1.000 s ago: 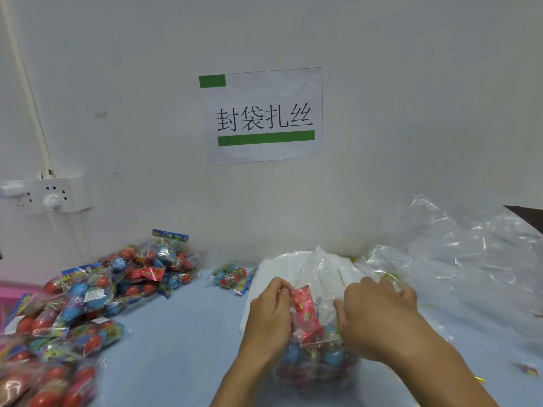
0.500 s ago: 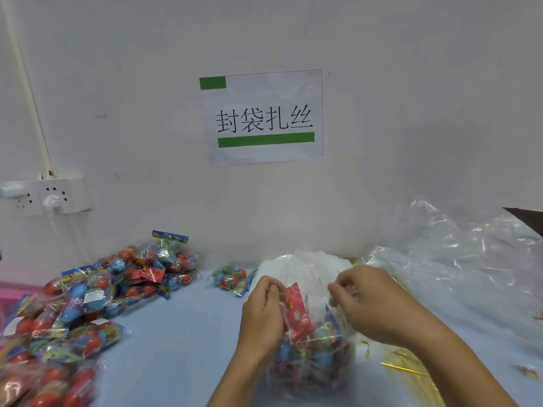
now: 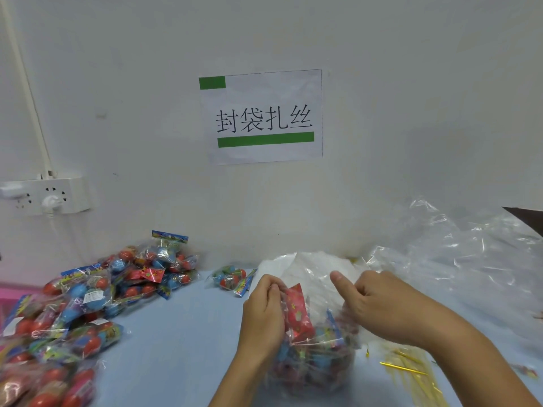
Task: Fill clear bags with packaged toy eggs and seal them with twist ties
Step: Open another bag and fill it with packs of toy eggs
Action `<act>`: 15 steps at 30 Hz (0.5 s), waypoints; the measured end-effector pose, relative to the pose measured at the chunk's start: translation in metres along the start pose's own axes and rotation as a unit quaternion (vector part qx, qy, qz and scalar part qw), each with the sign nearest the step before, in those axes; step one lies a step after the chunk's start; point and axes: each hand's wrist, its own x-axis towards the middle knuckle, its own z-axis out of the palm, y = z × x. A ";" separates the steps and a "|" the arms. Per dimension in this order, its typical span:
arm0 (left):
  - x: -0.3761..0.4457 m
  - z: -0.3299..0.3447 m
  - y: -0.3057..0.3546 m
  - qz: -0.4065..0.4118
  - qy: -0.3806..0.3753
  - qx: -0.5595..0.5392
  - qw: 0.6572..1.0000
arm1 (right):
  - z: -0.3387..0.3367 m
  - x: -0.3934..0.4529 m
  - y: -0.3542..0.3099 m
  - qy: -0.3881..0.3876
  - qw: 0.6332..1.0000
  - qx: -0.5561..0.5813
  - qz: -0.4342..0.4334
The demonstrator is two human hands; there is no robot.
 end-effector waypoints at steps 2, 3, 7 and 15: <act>-0.001 0.000 0.002 0.012 -0.008 0.007 1.000 | 0.001 -0.002 0.000 -0.006 0.999 -0.038 0.021; -0.002 0.001 0.002 0.018 -0.011 0.012 1.000 | 0.001 -0.002 0.000 0.000 0.999 -0.044 0.030; -0.003 0.001 0.002 0.035 -0.004 0.046 0.998 | 0.002 -0.003 -0.001 0.024 0.993 -0.102 0.051; -0.004 0.000 0.003 0.036 -0.009 0.050 0.998 | 0.006 0.000 0.000 0.006 0.984 -0.165 0.064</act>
